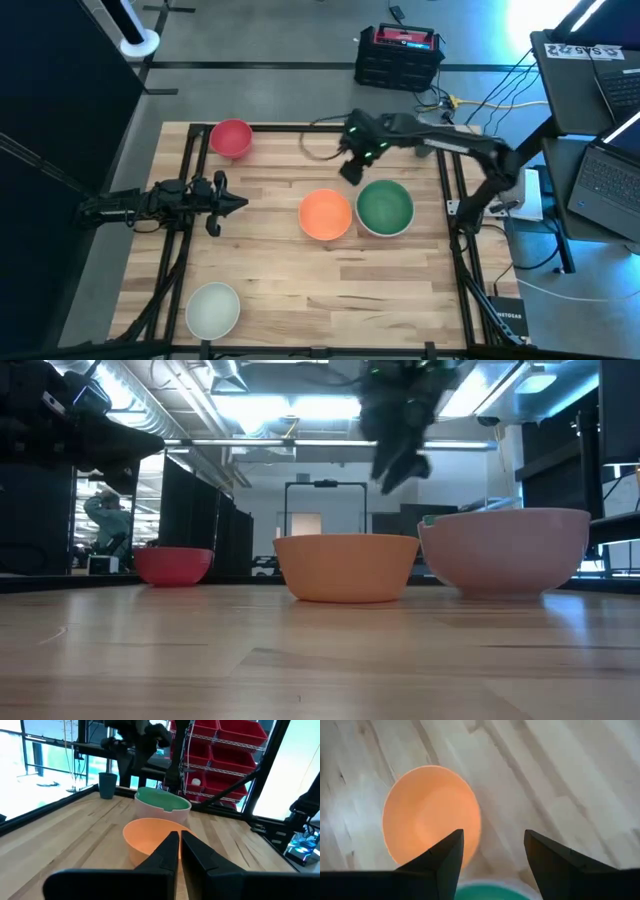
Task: Nest bowls inside each other
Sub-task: Stack the orange bowl on top of the green bowl
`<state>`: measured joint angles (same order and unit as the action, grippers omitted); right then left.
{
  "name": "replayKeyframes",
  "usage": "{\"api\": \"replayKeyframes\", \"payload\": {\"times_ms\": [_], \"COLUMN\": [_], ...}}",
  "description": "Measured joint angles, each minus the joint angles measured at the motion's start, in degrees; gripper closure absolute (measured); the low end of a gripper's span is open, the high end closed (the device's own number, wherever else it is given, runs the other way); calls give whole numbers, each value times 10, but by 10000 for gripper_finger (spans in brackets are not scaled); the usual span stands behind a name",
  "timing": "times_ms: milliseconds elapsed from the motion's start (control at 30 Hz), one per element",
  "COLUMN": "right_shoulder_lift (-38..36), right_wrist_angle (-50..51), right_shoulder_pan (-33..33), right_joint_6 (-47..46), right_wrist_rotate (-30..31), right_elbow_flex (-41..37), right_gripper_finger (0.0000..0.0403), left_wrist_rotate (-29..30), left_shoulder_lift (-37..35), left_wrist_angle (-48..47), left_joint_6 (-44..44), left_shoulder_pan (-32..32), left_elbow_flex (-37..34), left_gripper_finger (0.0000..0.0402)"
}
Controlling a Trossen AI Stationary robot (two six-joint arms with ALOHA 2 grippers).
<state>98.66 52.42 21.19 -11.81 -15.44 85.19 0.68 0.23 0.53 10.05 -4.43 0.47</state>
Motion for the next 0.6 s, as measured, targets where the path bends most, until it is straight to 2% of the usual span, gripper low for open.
{"api": "replayKeyframes", "payload": {"times_ms": [200, 433, 600], "right_shoulder_lift": [118, 158, 179], "right_wrist_angle": [36, 37, 34], "right_shoulder_pan": [-45, -48, -47], "right_joint_6": [0, -6, 0], "right_wrist_rotate": [39, 38, 26], "right_elbow_flex": [52, 53, 53], "right_gripper_finger": [208, 210, 263], "left_wrist_rotate": [0, 0, 0], "left_shoulder_lift": [0, 0, 0], "left_wrist_angle": [0, 0, 0], "left_joint_6": [7, 4, -3], "left_shoulder_pan": [0, 0, 0], "left_elbow_flex": [0, 0, 0], "left_gripper_finger": [402, 402, 402]}}
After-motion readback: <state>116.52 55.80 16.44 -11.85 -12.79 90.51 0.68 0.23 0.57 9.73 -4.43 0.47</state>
